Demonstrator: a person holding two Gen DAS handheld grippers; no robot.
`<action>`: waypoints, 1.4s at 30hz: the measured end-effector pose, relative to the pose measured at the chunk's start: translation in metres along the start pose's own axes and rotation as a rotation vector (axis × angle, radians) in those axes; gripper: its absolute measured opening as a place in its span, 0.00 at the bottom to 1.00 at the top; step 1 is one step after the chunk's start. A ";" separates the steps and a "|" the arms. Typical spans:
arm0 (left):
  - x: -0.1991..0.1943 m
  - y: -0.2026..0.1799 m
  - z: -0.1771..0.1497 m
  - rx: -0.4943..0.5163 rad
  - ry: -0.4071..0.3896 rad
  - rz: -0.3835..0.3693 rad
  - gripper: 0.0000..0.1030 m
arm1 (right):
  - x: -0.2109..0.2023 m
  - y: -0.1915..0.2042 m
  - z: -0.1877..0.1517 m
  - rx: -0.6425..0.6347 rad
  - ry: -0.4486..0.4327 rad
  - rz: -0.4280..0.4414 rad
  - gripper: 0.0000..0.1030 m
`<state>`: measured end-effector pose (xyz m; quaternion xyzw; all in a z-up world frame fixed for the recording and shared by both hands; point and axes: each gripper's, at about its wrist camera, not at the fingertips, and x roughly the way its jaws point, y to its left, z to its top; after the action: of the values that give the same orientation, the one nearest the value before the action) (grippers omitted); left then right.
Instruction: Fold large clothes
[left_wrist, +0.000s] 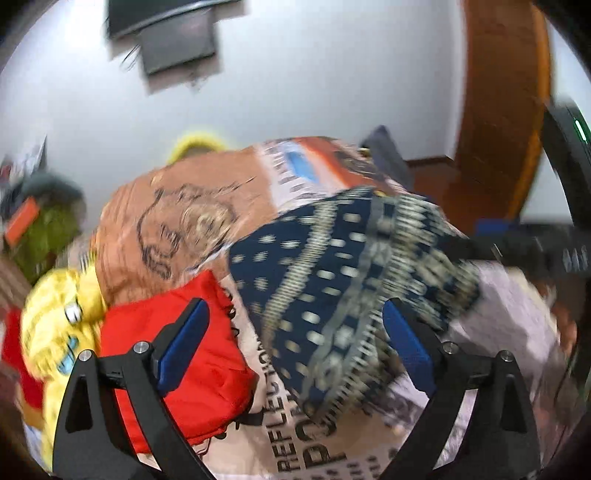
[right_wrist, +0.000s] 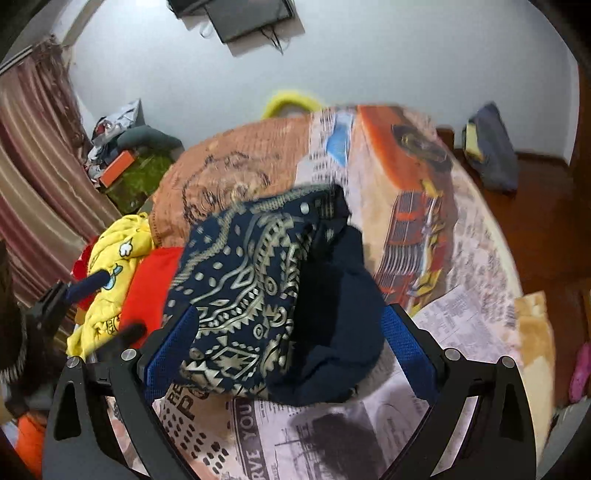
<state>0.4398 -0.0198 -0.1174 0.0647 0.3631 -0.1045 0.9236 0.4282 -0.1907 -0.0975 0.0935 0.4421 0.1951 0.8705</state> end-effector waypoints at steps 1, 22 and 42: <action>0.011 0.009 0.001 -0.042 0.023 -0.002 0.92 | 0.009 -0.006 -0.002 0.023 0.027 0.013 0.96; 0.026 0.023 -0.075 -0.088 0.153 -0.067 0.99 | 0.018 -0.039 -0.074 -0.084 0.196 -0.120 0.96; 0.051 0.071 -0.029 -0.299 0.208 -0.221 0.99 | 0.048 -0.039 -0.011 0.126 0.190 0.092 0.97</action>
<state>0.4743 0.0473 -0.1707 -0.1029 0.4729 -0.1428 0.8634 0.4549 -0.2053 -0.1524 0.1492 0.5292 0.2146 0.8073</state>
